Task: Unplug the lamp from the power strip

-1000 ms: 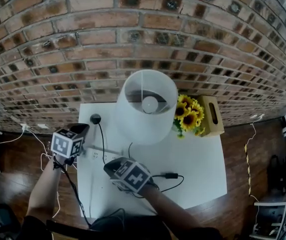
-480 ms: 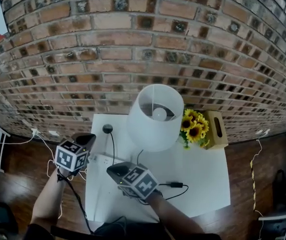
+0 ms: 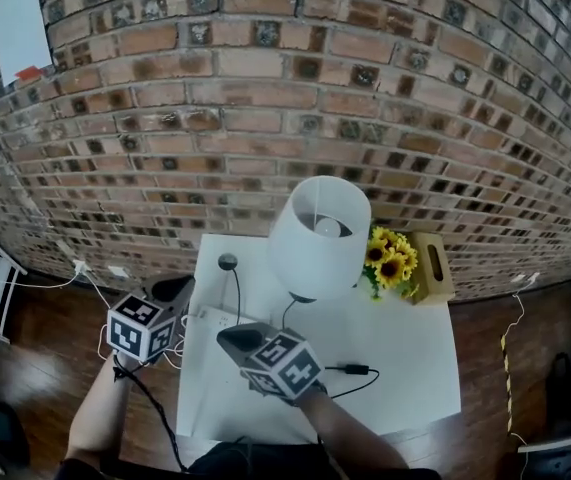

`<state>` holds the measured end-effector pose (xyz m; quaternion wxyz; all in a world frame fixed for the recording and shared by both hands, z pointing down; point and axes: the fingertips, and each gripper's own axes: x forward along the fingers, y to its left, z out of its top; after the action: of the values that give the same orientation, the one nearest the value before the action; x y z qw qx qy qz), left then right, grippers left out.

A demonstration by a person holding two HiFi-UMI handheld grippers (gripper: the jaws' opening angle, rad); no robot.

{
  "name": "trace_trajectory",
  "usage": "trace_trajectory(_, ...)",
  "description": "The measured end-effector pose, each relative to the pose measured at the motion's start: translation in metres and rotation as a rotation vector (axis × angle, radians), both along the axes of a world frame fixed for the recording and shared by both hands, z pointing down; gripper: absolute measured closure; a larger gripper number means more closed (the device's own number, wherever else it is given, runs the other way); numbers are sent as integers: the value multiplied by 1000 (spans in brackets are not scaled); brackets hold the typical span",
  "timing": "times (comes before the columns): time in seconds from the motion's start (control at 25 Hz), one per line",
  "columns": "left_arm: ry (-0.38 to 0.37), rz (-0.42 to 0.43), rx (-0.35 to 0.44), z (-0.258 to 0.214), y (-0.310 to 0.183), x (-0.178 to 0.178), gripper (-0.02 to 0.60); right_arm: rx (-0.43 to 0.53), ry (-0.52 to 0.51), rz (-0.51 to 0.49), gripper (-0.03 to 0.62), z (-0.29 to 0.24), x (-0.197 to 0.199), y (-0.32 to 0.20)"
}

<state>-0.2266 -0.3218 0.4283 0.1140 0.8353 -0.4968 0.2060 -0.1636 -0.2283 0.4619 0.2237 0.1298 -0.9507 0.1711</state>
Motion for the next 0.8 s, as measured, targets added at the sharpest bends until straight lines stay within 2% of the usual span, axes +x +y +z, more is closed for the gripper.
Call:
trace_trajectory(0.36,35,15,76,-27,42,7,565,125,-64,72,597,-43,3,16)
trace_trajectory(0.6,139,-9,139,-39,66,5,565,185,-117,94,597,-75,7,30)
trace_trajectory(0.8,194,-11,152,-44,84,22,565,220,-154,137,597,-96,22,34)
